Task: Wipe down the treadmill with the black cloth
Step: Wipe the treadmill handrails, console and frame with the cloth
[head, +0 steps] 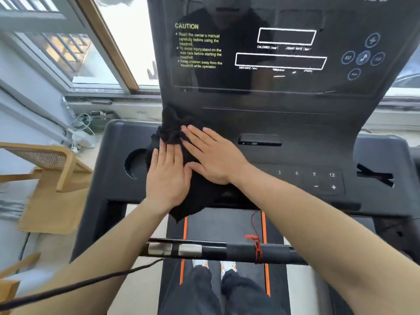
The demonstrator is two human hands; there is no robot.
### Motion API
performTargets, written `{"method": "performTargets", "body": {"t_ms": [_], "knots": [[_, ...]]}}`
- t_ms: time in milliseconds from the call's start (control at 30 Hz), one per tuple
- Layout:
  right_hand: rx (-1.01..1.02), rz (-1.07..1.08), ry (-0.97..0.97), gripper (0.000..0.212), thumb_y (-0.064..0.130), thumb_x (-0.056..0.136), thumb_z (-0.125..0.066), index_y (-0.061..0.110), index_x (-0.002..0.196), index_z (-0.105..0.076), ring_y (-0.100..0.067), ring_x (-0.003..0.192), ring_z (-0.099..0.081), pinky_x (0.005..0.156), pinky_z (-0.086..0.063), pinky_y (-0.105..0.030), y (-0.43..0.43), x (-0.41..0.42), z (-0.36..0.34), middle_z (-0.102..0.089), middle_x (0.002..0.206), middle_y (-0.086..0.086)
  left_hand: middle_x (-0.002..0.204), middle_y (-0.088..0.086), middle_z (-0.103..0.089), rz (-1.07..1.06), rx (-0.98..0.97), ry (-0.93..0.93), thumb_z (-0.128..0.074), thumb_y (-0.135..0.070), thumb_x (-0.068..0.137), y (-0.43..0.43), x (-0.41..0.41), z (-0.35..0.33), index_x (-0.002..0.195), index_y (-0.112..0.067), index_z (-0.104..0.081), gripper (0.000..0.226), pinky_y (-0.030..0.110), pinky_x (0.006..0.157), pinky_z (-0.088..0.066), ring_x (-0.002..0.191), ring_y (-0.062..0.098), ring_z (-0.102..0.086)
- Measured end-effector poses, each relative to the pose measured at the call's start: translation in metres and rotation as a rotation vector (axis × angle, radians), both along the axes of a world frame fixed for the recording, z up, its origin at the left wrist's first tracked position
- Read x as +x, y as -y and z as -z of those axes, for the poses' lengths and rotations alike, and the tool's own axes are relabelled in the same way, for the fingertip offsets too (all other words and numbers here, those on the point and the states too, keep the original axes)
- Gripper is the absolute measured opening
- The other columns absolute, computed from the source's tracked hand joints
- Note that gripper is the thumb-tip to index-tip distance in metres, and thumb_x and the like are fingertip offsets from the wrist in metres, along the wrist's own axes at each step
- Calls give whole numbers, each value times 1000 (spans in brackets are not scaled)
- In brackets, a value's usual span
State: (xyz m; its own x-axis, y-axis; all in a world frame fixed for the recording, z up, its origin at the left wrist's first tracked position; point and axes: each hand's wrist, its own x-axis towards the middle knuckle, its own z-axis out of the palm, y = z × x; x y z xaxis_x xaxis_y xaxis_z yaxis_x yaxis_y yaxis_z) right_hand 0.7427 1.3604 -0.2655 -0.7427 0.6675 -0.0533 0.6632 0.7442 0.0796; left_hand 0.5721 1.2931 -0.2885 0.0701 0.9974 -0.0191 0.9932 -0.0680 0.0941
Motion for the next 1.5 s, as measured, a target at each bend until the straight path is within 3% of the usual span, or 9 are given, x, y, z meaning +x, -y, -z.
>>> {"method": "performTargets", "body": {"t_ms": [167, 400, 500, 633, 833, 967, 1067, 1267, 1500], "knots": [[74, 60, 79, 63, 50, 105, -25, 16, 157, -13, -19, 154, -4, 125, -7, -40, -11, 69, -6, -6, 167, -6, 161, 25, -24, 0, 49, 75, -33, -46, 101, -29, 64, -6, 155, 3, -20, 73, 50, 123, -15, 152, 44, -8], [-73, 486, -37, 68, 44, 103, -34, 12, 159, -13, -23, 155, 0, 124, -17, -45, 38, 159, 2, -5, 167, -10, 166, 5, -21, 471, 73, 160, -33, -32, 104, -45, 128, -9, 156, -12, -30, 56, 41, 123, -20, 154, 24, -14], [-27, 331, -58, 65, 38, 100, -43, 8, 156, -27, -28, 154, -9, 124, -16, -45, 28, 119, 0, -15, 166, -14, 164, 4, -28, 389, 72, 144, -33, -25, 101, -36, 92, -6, 155, -12, -32, 55, 40, 123, -23, 153, 23, -19], [14, 135, -20, 64, 42, 100, -37, 13, 156, -28, -23, 154, -10, 124, -12, -42, 10, 86, -2, -16, 166, -9, 164, 4, -27, 170, 31, 207, -38, -20, 102, -17, 66, -9, 156, -12, -29, 55, 43, 123, -19, 153, 27, -18], [-39, 203, -3, 68, 48, 101, -32, 19, 160, -14, -17, 154, -5, 124, -11, -42, 9, 207, 0, -8, 167, -4, 154, 15, -42, 239, 86, 79, -33, -31, 103, -31, 162, -16, 148, -3, -40, 53, 47, 118, -29, 146, 39, -31], [-130, 483, -51, 74, 54, 100, -19, 12, 160, -7, -22, 154, 3, 125, -11, -45, 45, 280, 9, 2, 167, -10, 165, 11, -21, 336, 18, 60, -29, -36, 103, -27, 270, -11, 157, -7, -24, 61, 48, 122, -20, 153, 33, -14], [-170, 651, -136, 73, 48, 99, -18, 3, 157, -15, -31, 154, -3, 124, -15, -48, 90, 296, 18, -5, 166, -19, 168, 9, -8, 373, -74, 18, -16, -38, 103, 3, 308, -5, 159, -9, -14, 63, 45, 124, -13, 155, 27, -5], [-180, 614, -229, 78, 57, 100, -14, 6, 158, -13, -28, 154, 1, 125, -8, -43, 113, 302, 21, -3, 166, -16, 167, 5, -18, 487, -80, -36, -20, -43, 102, 14, 286, -8, 158, -13, -23, 64, 43, 123, -17, 154, 22, -12], [-199, 761, -387, 75, 55, 101, -16, 11, 159, 3, -23, 154, 11, 125, -4, -41, 58, 309, 21, 11, 167, -10, 169, 7, -2, 496, -15, -96, -17, -38, 100, -38, 322, -10, 160, -11, -7, 67, 46, 125, -9, 155, 28, 1]]}}
